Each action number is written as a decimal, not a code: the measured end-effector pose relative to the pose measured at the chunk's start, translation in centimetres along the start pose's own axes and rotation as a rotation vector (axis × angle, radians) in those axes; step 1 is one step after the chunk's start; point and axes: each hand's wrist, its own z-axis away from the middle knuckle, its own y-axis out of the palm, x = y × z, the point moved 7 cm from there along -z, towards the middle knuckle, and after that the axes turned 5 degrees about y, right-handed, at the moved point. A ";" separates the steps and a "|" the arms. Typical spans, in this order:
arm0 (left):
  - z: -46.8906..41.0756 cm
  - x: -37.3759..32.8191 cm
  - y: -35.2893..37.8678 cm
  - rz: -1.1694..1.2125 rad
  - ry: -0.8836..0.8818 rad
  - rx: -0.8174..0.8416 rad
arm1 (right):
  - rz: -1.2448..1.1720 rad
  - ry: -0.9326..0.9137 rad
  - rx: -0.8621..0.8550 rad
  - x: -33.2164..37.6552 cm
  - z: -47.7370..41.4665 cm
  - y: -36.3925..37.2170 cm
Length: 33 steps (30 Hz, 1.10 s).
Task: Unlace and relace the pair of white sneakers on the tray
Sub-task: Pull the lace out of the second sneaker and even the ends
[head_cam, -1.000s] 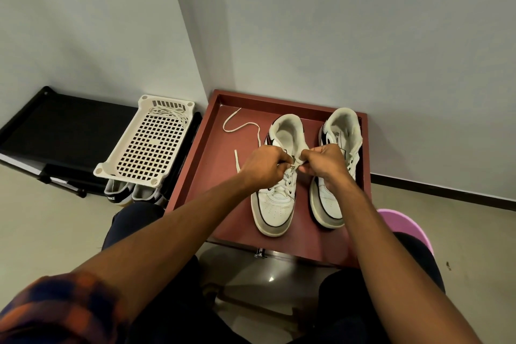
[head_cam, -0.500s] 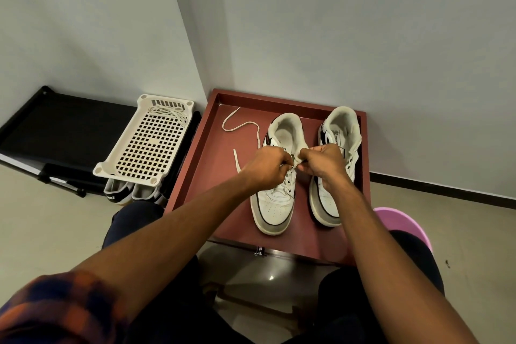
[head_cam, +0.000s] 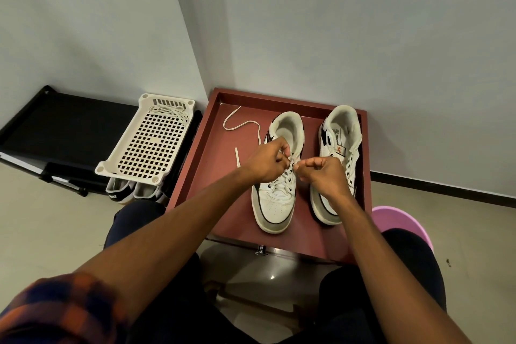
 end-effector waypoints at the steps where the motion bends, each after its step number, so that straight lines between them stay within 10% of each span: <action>1: 0.0 0.0 0.0 -0.001 -0.001 0.010 | 0.008 -0.014 -0.008 -0.1 0.2 0.1; 13: -3.3 -3.1 -1.7 -0.303 -0.178 -0.094 | 0.295 -0.094 -0.135 2.4 -0.4 -3.0; 22: -4.1 -3.2 -2.2 -0.362 -0.255 0.036 | 0.368 -0.081 -0.716 9.0 -2.8 -15.4; 33: -4.4 -3.2 -1.8 -0.300 -0.296 0.097 | -0.170 0.246 -0.310 -0.7 1.7 -0.1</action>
